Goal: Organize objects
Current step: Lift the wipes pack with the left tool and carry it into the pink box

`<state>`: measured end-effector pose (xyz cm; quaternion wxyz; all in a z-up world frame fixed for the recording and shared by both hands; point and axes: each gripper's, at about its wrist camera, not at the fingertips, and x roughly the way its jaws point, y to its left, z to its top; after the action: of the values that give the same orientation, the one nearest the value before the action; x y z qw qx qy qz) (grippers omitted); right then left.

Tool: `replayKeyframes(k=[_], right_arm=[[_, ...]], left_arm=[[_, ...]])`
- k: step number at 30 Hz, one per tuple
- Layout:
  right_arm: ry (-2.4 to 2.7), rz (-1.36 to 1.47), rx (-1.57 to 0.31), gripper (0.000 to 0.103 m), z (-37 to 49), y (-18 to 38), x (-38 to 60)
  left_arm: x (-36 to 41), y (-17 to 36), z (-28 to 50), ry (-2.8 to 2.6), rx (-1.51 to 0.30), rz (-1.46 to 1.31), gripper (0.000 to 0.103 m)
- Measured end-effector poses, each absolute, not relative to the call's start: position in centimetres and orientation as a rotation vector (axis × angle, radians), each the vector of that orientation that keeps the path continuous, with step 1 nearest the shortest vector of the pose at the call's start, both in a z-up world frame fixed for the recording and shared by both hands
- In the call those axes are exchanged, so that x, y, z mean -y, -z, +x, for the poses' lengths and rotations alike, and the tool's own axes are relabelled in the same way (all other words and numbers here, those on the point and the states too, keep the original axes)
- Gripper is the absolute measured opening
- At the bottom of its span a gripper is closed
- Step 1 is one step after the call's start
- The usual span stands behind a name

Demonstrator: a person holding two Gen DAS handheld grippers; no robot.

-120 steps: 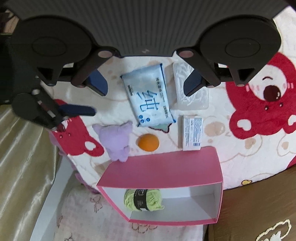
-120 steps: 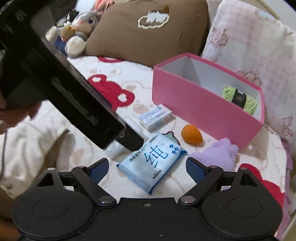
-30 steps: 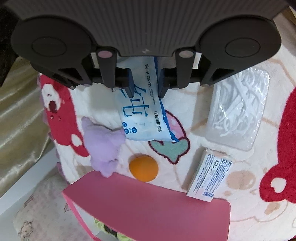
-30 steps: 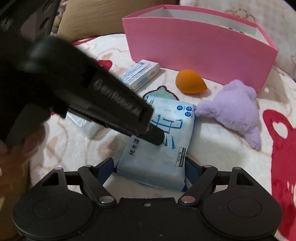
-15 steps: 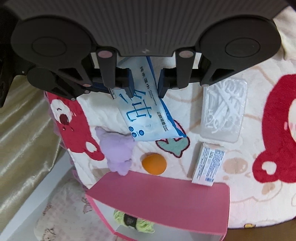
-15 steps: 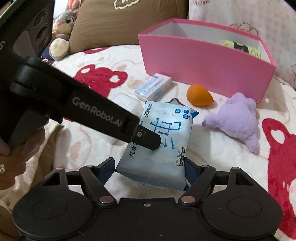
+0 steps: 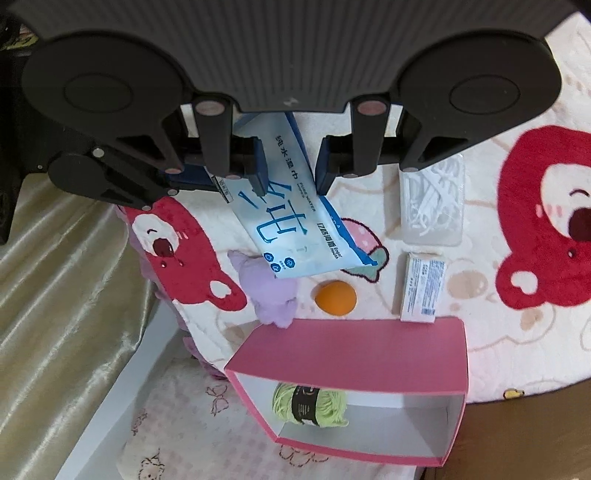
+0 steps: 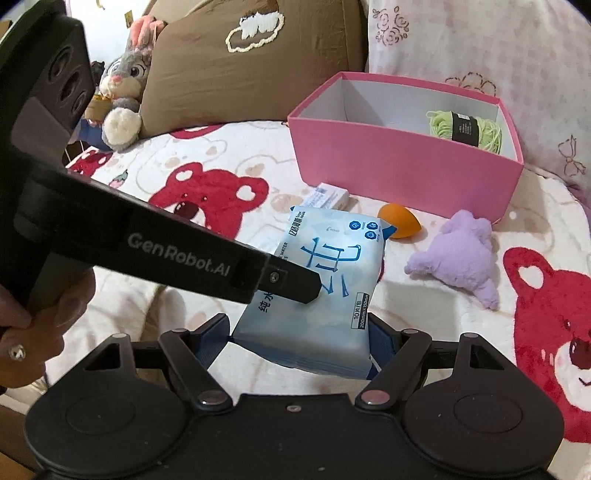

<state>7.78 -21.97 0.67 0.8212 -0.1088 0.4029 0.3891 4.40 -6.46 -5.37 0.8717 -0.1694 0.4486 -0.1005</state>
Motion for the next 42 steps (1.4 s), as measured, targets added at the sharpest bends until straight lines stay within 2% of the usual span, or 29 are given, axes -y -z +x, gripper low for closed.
replayKeyframes(k=[12,23,33,42], right_arm=[[-0.806,-0.258,-0.795,0.081,7.7,-6.2,20.9],[-0.818,-0.219,-0.744,0.081,12.8,-9.4,19.8],[-0.846,-0.249,-0.747,0.081,21.4,-9.8,16.8],[-0.880,-0.220,-0.830,0.081,29.8,-6.1,13.9]], left_arm=[[5.5,-0.6,5.1,0.248,-0.926,-0.318,0.026],[3.6,-4.6,10.5,0.253,-0.909,-0.306,0.027],[1.0,-5.2,18.8,0.169,-0.937,-0.375,0.027],[-1.8,-1.3,27.1,0.114,-1.009,-0.407,0.029]])
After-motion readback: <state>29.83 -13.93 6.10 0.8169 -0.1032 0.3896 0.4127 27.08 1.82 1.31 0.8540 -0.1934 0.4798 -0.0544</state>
